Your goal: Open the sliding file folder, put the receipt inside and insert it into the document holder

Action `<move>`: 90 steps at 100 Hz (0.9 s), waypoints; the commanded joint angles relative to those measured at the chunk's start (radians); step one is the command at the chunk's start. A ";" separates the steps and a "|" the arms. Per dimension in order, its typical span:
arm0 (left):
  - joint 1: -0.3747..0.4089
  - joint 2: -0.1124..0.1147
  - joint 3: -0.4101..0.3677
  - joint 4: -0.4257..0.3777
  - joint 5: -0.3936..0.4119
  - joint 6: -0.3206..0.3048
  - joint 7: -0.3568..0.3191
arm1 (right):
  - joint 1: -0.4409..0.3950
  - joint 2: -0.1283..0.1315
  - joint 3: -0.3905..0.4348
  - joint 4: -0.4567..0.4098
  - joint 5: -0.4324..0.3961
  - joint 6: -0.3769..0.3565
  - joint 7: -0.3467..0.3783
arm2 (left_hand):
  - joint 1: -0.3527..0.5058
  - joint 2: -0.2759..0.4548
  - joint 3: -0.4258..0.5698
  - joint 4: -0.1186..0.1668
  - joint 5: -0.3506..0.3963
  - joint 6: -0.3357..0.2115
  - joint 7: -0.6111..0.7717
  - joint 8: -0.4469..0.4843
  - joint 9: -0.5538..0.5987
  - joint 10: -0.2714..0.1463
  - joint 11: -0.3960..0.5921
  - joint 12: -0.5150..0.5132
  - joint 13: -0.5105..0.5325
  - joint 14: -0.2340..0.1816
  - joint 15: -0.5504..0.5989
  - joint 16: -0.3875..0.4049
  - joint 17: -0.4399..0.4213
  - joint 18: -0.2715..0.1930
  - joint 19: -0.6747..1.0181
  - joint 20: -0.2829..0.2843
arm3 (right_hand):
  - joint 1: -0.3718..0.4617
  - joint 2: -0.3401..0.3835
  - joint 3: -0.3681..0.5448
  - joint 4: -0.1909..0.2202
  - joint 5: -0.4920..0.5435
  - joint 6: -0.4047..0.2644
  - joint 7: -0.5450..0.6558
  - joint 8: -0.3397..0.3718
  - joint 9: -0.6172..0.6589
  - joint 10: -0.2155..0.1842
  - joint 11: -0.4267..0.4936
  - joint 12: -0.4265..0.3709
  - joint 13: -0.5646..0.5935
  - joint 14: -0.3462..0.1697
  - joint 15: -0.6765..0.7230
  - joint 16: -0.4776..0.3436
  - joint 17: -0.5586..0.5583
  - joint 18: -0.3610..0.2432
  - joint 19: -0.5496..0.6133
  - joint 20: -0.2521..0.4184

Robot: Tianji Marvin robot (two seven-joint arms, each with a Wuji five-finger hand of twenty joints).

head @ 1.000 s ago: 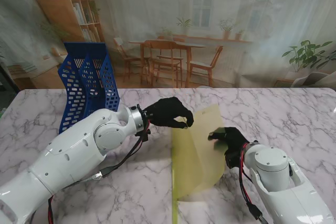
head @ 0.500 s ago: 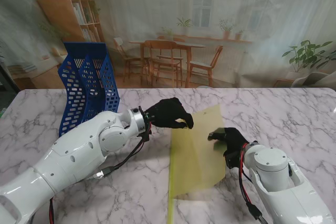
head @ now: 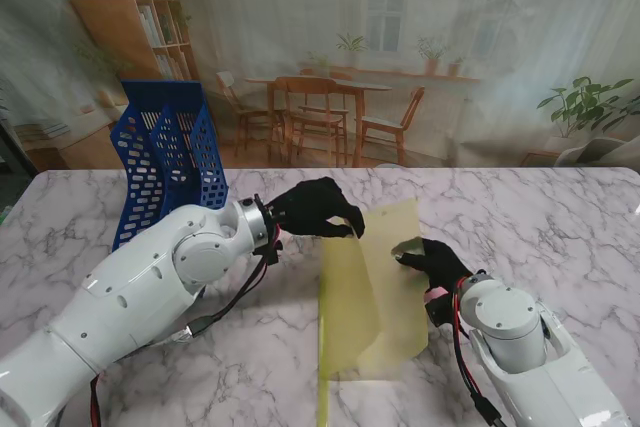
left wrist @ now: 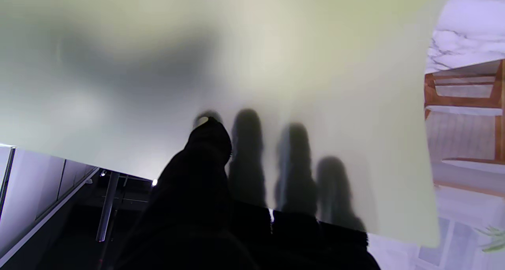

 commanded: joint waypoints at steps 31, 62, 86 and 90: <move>-0.052 0.011 0.018 -0.001 -0.024 -0.036 -0.079 | -0.048 -0.015 0.059 0.017 0.035 -0.078 -0.059 | 0.081 0.096 0.004 0.007 0.025 -0.071 0.165 0.096 0.015 -0.030 0.049 0.021 -0.007 -0.009 -0.003 -0.002 -0.002 -0.011 0.000 -0.001 | -0.203 0.023 -0.110 0.038 -0.265 -0.053 -0.122 0.086 -0.359 -0.065 -0.066 -0.047 -0.368 -0.093 -0.236 -0.097 -0.267 -0.132 -0.237 0.030; -0.054 0.011 0.023 0.002 -0.023 -0.039 -0.077 | -0.098 -0.015 0.116 -0.003 0.007 -0.159 -0.092 | 0.081 0.098 0.008 0.008 0.025 -0.072 0.171 0.113 0.013 -0.028 0.051 0.021 -0.007 -0.007 -0.002 -0.002 -0.001 -0.009 0.001 -0.001 | -0.296 0.013 -0.126 0.030 -0.353 -0.150 -0.179 0.034 -0.394 -0.108 -0.134 -0.081 -0.396 -0.102 -0.326 -0.125 -0.293 -0.135 -0.361 0.059; -0.052 0.017 0.011 -0.011 -0.016 -0.044 -0.093 | -0.129 -0.025 0.153 -0.027 0.033 -0.221 -0.138 | 0.081 0.099 0.010 0.007 0.025 -0.072 0.173 0.121 0.010 -0.029 0.051 0.020 -0.009 -0.006 -0.005 -0.003 -0.003 -0.004 -0.003 -0.002 | -0.268 0.024 -0.121 0.037 -0.330 -0.139 -0.157 0.028 -0.370 -0.106 -0.126 -0.077 -0.372 -0.098 -0.323 -0.118 -0.281 -0.127 -0.373 0.071; -0.053 0.019 0.009 -0.014 -0.016 -0.043 -0.100 | -0.138 -0.023 0.161 -0.034 0.026 -0.238 -0.135 | 0.081 0.101 0.011 0.007 0.024 -0.072 0.173 0.122 0.009 -0.029 0.050 0.020 -0.010 -0.005 -0.006 -0.004 -0.004 -0.003 -0.003 -0.002 | -0.259 0.017 -0.117 0.039 -0.327 -0.139 -0.154 0.027 -0.366 -0.107 -0.125 -0.077 -0.365 -0.097 -0.320 -0.116 -0.277 -0.124 -0.374 0.074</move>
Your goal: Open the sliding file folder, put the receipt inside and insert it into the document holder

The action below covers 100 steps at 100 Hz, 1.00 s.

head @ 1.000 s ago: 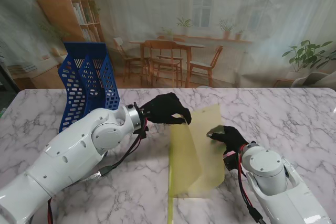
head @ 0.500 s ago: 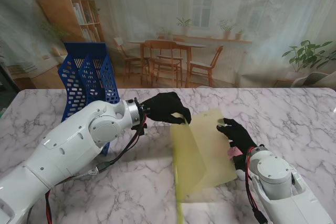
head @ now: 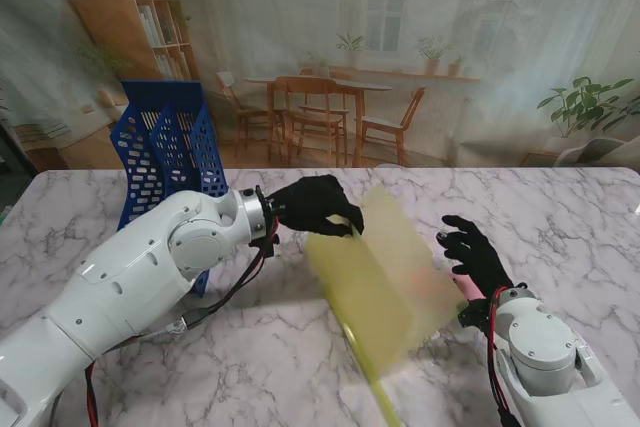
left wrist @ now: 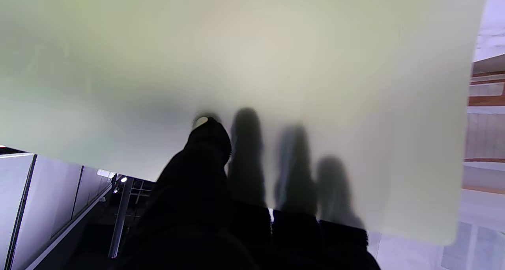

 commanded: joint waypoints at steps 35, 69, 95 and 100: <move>-0.045 -0.010 0.056 0.049 -0.028 0.024 -0.013 | -0.054 0.027 0.023 -0.038 -0.099 -0.035 0.069 | 0.081 0.111 0.014 0.009 0.031 -0.063 0.154 0.068 -0.003 -0.020 0.013 -0.009 -0.013 -0.001 -0.022 -0.014 -0.012 0.018 -0.013 -0.006 | 0.106 -0.096 0.171 0.017 0.154 0.047 0.132 0.035 0.179 0.006 0.093 0.048 0.204 0.008 0.155 0.075 0.145 0.039 0.178 0.073; -0.097 -0.047 0.150 0.144 -0.065 0.044 0.033 | -0.085 -0.001 0.060 -0.054 -0.060 -0.098 -0.043 | 0.081 0.122 0.030 0.007 0.022 -0.052 0.169 0.084 -0.027 -0.014 0.007 -0.029 -0.025 -0.001 -0.035 -0.025 -0.015 0.030 -0.017 -0.007 | 0.133 0.087 0.017 0.009 0.162 0.052 0.114 0.052 0.180 0.023 0.089 0.048 0.182 0.019 0.158 0.058 0.124 0.042 0.213 0.004; -0.136 -0.080 0.217 0.216 -0.089 0.044 0.066 | -0.101 0.002 0.075 -0.052 -0.097 -0.103 -0.046 | 0.081 0.123 0.037 0.006 0.022 -0.052 0.180 0.092 -0.034 -0.015 0.010 -0.036 -0.032 0.000 -0.035 -0.029 -0.017 0.031 -0.016 -0.006 | 0.104 0.061 0.012 0.017 0.173 0.053 0.100 0.044 0.174 0.026 0.080 0.044 0.167 0.020 0.142 0.054 0.116 0.036 0.207 0.002; -0.137 -0.079 0.217 0.216 -0.089 0.045 0.065 | -0.103 0.004 0.074 -0.051 -0.104 -0.096 -0.041 | 0.081 0.124 0.041 0.006 0.022 -0.053 0.185 0.097 -0.036 -0.016 0.010 -0.037 -0.033 -0.001 -0.036 -0.030 -0.018 0.032 -0.016 -0.006 | 0.107 0.060 0.016 0.019 0.190 0.061 0.104 0.045 0.179 0.026 0.080 0.044 0.168 0.026 0.138 0.052 0.114 0.039 0.205 0.001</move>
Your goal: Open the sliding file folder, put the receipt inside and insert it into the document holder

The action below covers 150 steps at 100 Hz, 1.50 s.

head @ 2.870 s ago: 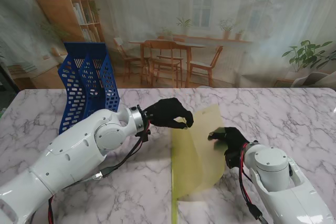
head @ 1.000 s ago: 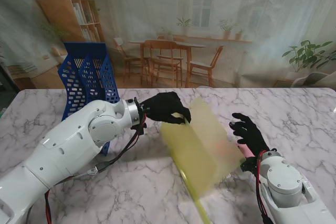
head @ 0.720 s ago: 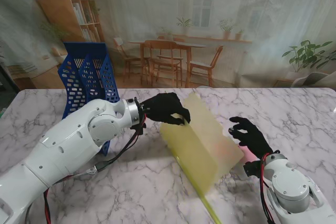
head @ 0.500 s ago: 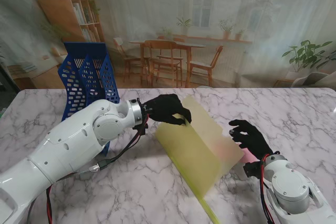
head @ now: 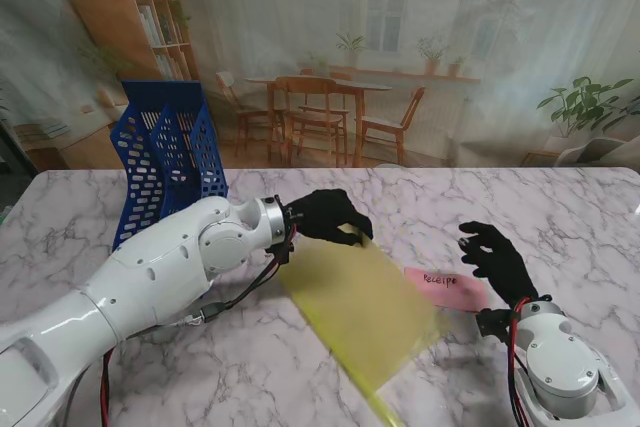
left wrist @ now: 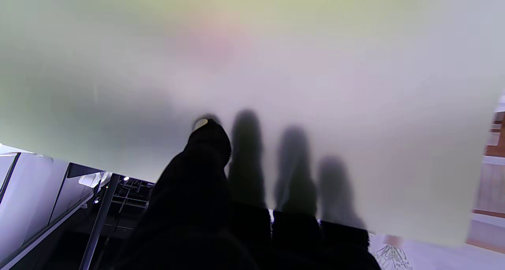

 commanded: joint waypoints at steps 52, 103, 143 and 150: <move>0.019 0.036 -0.063 -0.063 0.039 -0.062 -0.054 | -0.021 0.027 0.010 -0.018 -0.154 0.018 0.049 | 0.081 0.116 0.053 0.002 0.041 -0.056 0.197 0.106 -0.027 -0.012 0.014 -0.021 -0.030 -0.003 -0.031 -0.020 -0.018 0.019 -0.019 -0.007 | -0.099 -0.107 0.042 0.014 0.060 0.001 -0.045 0.004 -0.055 0.002 -0.022 -0.013 -0.103 -0.023 -0.022 -0.017 -0.057 -0.038 -0.022 -0.004; 0.036 0.063 -0.129 -0.099 0.092 -0.116 -0.070 | 0.010 0.044 -0.007 -0.010 -0.243 0.051 0.090 | 0.081 0.121 0.262 -0.010 0.210 0.000 0.316 0.185 -0.140 0.022 0.039 -0.089 -0.090 0.013 -0.046 -0.023 -0.038 0.027 -0.035 -0.013 | -0.095 -0.104 0.060 0.012 0.081 -0.066 -0.066 0.001 -0.080 -0.002 -0.043 -0.025 -0.136 -0.032 -0.069 -0.031 -0.088 -0.041 -0.080 -0.005; -0.009 0.035 -0.063 -0.049 0.072 -0.105 -0.037 | -0.020 0.033 -0.008 -0.037 -0.188 -0.020 0.051 | 0.081 0.126 0.260 -0.013 0.211 0.009 0.322 0.180 -0.137 0.030 0.048 -0.103 -0.090 0.015 -0.040 -0.016 -0.040 0.016 -0.035 -0.012 | -0.147 -0.030 0.027 0.007 0.100 0.002 -0.075 -0.007 -0.020 0.006 -0.027 -0.019 -0.112 -0.020 -0.054 -0.022 -0.085 -0.027 -0.098 0.003; -0.015 0.031 -0.051 -0.041 0.063 -0.098 -0.035 | -0.037 0.029 0.002 -0.060 -0.152 -0.043 0.048 | 0.081 0.125 0.264 -0.013 0.209 0.015 0.319 0.177 -0.133 0.034 0.051 -0.104 -0.086 0.021 -0.037 -0.014 -0.030 0.005 -0.026 -0.009 | -0.160 0.019 -0.021 0.005 0.110 0.009 -0.090 -0.015 -0.006 0.008 -0.033 -0.020 -0.106 -0.015 -0.054 -0.022 -0.084 -0.024 -0.103 0.008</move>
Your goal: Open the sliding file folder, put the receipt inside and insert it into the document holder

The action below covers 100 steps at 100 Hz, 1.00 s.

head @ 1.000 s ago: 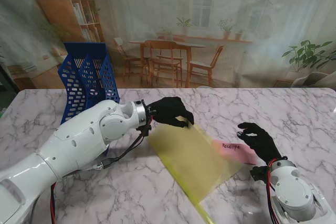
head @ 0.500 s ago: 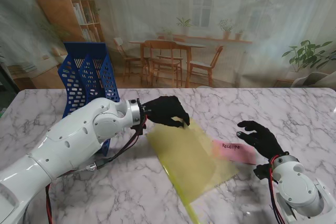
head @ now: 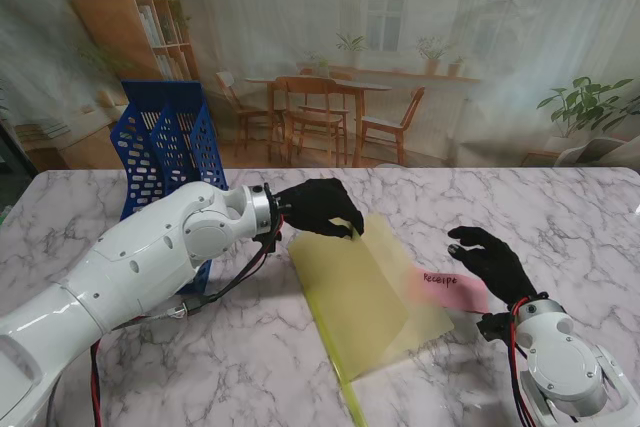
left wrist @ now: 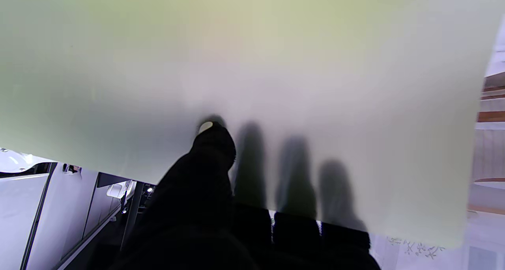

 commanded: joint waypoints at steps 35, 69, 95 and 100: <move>-0.022 -0.028 0.033 0.034 -0.040 0.034 -0.008 | -0.079 0.010 0.026 -0.102 0.077 -0.058 0.101 | 0.083 0.130 0.196 0.041 0.192 0.010 0.319 0.091 -0.037 0.064 0.032 0.003 0.099 0.070 0.123 0.093 0.102 0.024 0.169 0.064 | -0.074 -0.001 -0.048 0.009 0.055 0.034 -0.044 -0.019 0.091 0.016 -0.018 -0.008 0.100 0.029 -0.002 0.009 0.060 0.023 0.027 0.029; -0.031 -0.029 0.041 0.038 -0.038 0.039 -0.011 | -0.071 0.018 0.018 -0.094 0.093 -0.056 0.139 | 0.083 0.121 0.242 0.032 0.252 0.042 0.454 0.173 -0.011 0.013 0.117 0.109 0.100 0.069 0.240 0.276 0.121 0.065 0.318 0.179 | -0.048 -0.009 -0.032 0.014 0.090 0.030 -0.043 -0.008 0.113 0.019 -0.028 -0.007 0.117 0.031 0.000 0.012 0.068 0.028 0.046 0.022; -0.026 -0.026 0.032 0.040 -0.005 0.029 0.013 | -0.047 0.010 0.022 -0.039 0.003 -0.061 0.074 | 0.083 0.122 0.238 0.030 0.230 0.025 0.403 0.155 -0.035 0.011 0.086 0.097 0.079 0.056 0.153 0.230 0.083 0.077 0.232 0.148 | -0.024 -0.019 -0.018 0.016 0.071 0.009 -0.046 0.001 0.088 0.010 -0.028 -0.003 0.083 0.015 -0.012 0.008 0.044 0.011 0.038 0.011; -0.023 -0.025 0.029 0.038 -0.001 0.030 0.015 | -0.050 0.009 0.024 -0.039 0.025 -0.064 0.076 | 0.083 0.123 0.225 0.029 0.203 0.014 0.345 0.120 -0.032 0.012 0.088 0.100 0.082 0.058 0.159 0.231 0.090 0.073 0.236 0.148 | -0.021 -0.026 -0.017 0.015 0.076 0.007 -0.042 0.003 0.094 0.010 -0.024 -0.002 0.085 0.017 -0.010 0.009 0.043 0.012 0.037 0.010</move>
